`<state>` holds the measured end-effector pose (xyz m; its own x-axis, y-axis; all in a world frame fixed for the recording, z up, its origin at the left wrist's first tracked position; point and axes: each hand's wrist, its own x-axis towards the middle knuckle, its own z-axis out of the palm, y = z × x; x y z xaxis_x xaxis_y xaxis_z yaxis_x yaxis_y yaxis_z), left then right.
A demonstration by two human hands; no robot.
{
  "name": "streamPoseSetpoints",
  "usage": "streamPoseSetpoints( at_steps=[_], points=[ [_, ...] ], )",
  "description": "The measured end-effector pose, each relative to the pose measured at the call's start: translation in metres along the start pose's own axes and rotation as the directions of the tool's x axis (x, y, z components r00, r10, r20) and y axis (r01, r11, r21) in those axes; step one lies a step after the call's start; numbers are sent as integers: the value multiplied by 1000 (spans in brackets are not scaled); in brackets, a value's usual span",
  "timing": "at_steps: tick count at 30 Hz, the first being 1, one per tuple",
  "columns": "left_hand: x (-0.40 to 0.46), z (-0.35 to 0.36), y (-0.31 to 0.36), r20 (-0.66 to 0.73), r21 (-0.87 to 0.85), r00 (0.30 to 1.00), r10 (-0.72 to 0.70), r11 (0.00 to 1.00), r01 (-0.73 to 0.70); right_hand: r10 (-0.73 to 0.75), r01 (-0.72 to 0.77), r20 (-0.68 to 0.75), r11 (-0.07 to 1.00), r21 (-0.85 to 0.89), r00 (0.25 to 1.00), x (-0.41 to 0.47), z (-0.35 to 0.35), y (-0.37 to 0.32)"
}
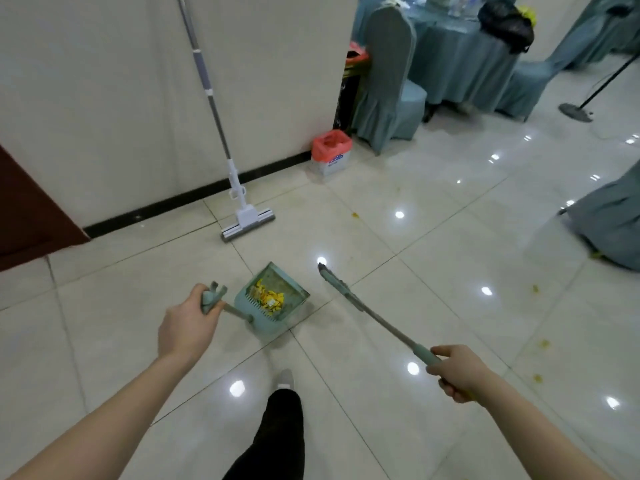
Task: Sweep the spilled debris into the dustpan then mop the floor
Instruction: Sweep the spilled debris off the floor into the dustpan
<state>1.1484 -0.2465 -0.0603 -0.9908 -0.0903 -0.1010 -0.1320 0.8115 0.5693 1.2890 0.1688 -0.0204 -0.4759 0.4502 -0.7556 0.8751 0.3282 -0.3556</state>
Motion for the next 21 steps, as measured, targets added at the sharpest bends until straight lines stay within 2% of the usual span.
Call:
streamPoseSetpoints(
  at_steps=[8, 14, 21],
  points=[
    [148, 62, 99, 138, 28, 990, 7, 1000, -11, 131, -130, -51, 991, 32, 990, 99, -89, -96],
    [221, 113, 173, 234, 93, 972, 29, 994, -52, 201, -196, -69, 978, 70, 977, 166, -156, -120],
    [287, 187, 270, 230, 123, 973, 13, 991, -42, 205, -200, -64, 977, 70, 977, 280, -259, -132]
  ],
)
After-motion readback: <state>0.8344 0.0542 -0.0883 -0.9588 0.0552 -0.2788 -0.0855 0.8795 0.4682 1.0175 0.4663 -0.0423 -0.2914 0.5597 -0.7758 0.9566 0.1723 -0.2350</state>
